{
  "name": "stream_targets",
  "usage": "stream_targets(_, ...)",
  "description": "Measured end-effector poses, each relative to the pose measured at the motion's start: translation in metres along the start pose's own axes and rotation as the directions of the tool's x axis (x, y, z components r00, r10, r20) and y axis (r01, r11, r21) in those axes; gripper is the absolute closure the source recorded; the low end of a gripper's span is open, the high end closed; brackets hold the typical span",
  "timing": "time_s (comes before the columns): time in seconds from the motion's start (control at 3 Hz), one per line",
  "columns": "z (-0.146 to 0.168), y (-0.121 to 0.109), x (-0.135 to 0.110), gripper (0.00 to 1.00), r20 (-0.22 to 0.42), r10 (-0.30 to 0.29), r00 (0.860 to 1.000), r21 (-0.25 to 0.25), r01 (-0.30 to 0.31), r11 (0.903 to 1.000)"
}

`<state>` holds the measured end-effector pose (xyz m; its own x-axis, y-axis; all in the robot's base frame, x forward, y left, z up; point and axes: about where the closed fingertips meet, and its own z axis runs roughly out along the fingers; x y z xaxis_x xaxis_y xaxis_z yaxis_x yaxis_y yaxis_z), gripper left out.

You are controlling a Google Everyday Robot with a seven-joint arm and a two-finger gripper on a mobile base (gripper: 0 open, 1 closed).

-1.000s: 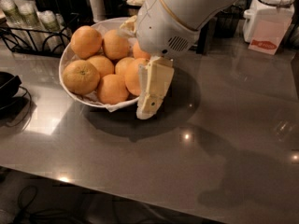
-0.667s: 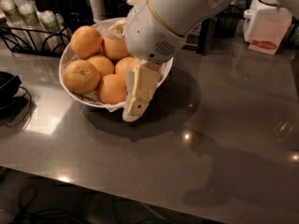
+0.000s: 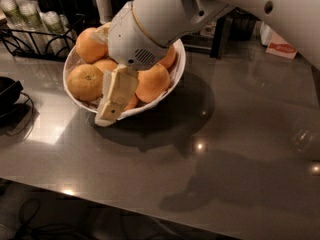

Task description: Pick orange from white bowl

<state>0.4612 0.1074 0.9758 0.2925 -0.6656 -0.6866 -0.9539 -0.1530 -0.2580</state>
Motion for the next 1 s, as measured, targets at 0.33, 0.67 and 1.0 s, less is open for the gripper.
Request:
stream_targets(0.33,-0.001,-0.015,-0.001,0.00,0.045,0.072,0.996,0.034,-0.074,0.9967)
stream_targets(0.67,-0.011,-0.027,0.009,0.00,0.070,0.149,0.986,0.069,-0.153,0.9857)
stream_targets(1.0,-0.011,-0.027,0.009,0.00,0.070,0.149,0.986,0.069,-0.153,0.9857)
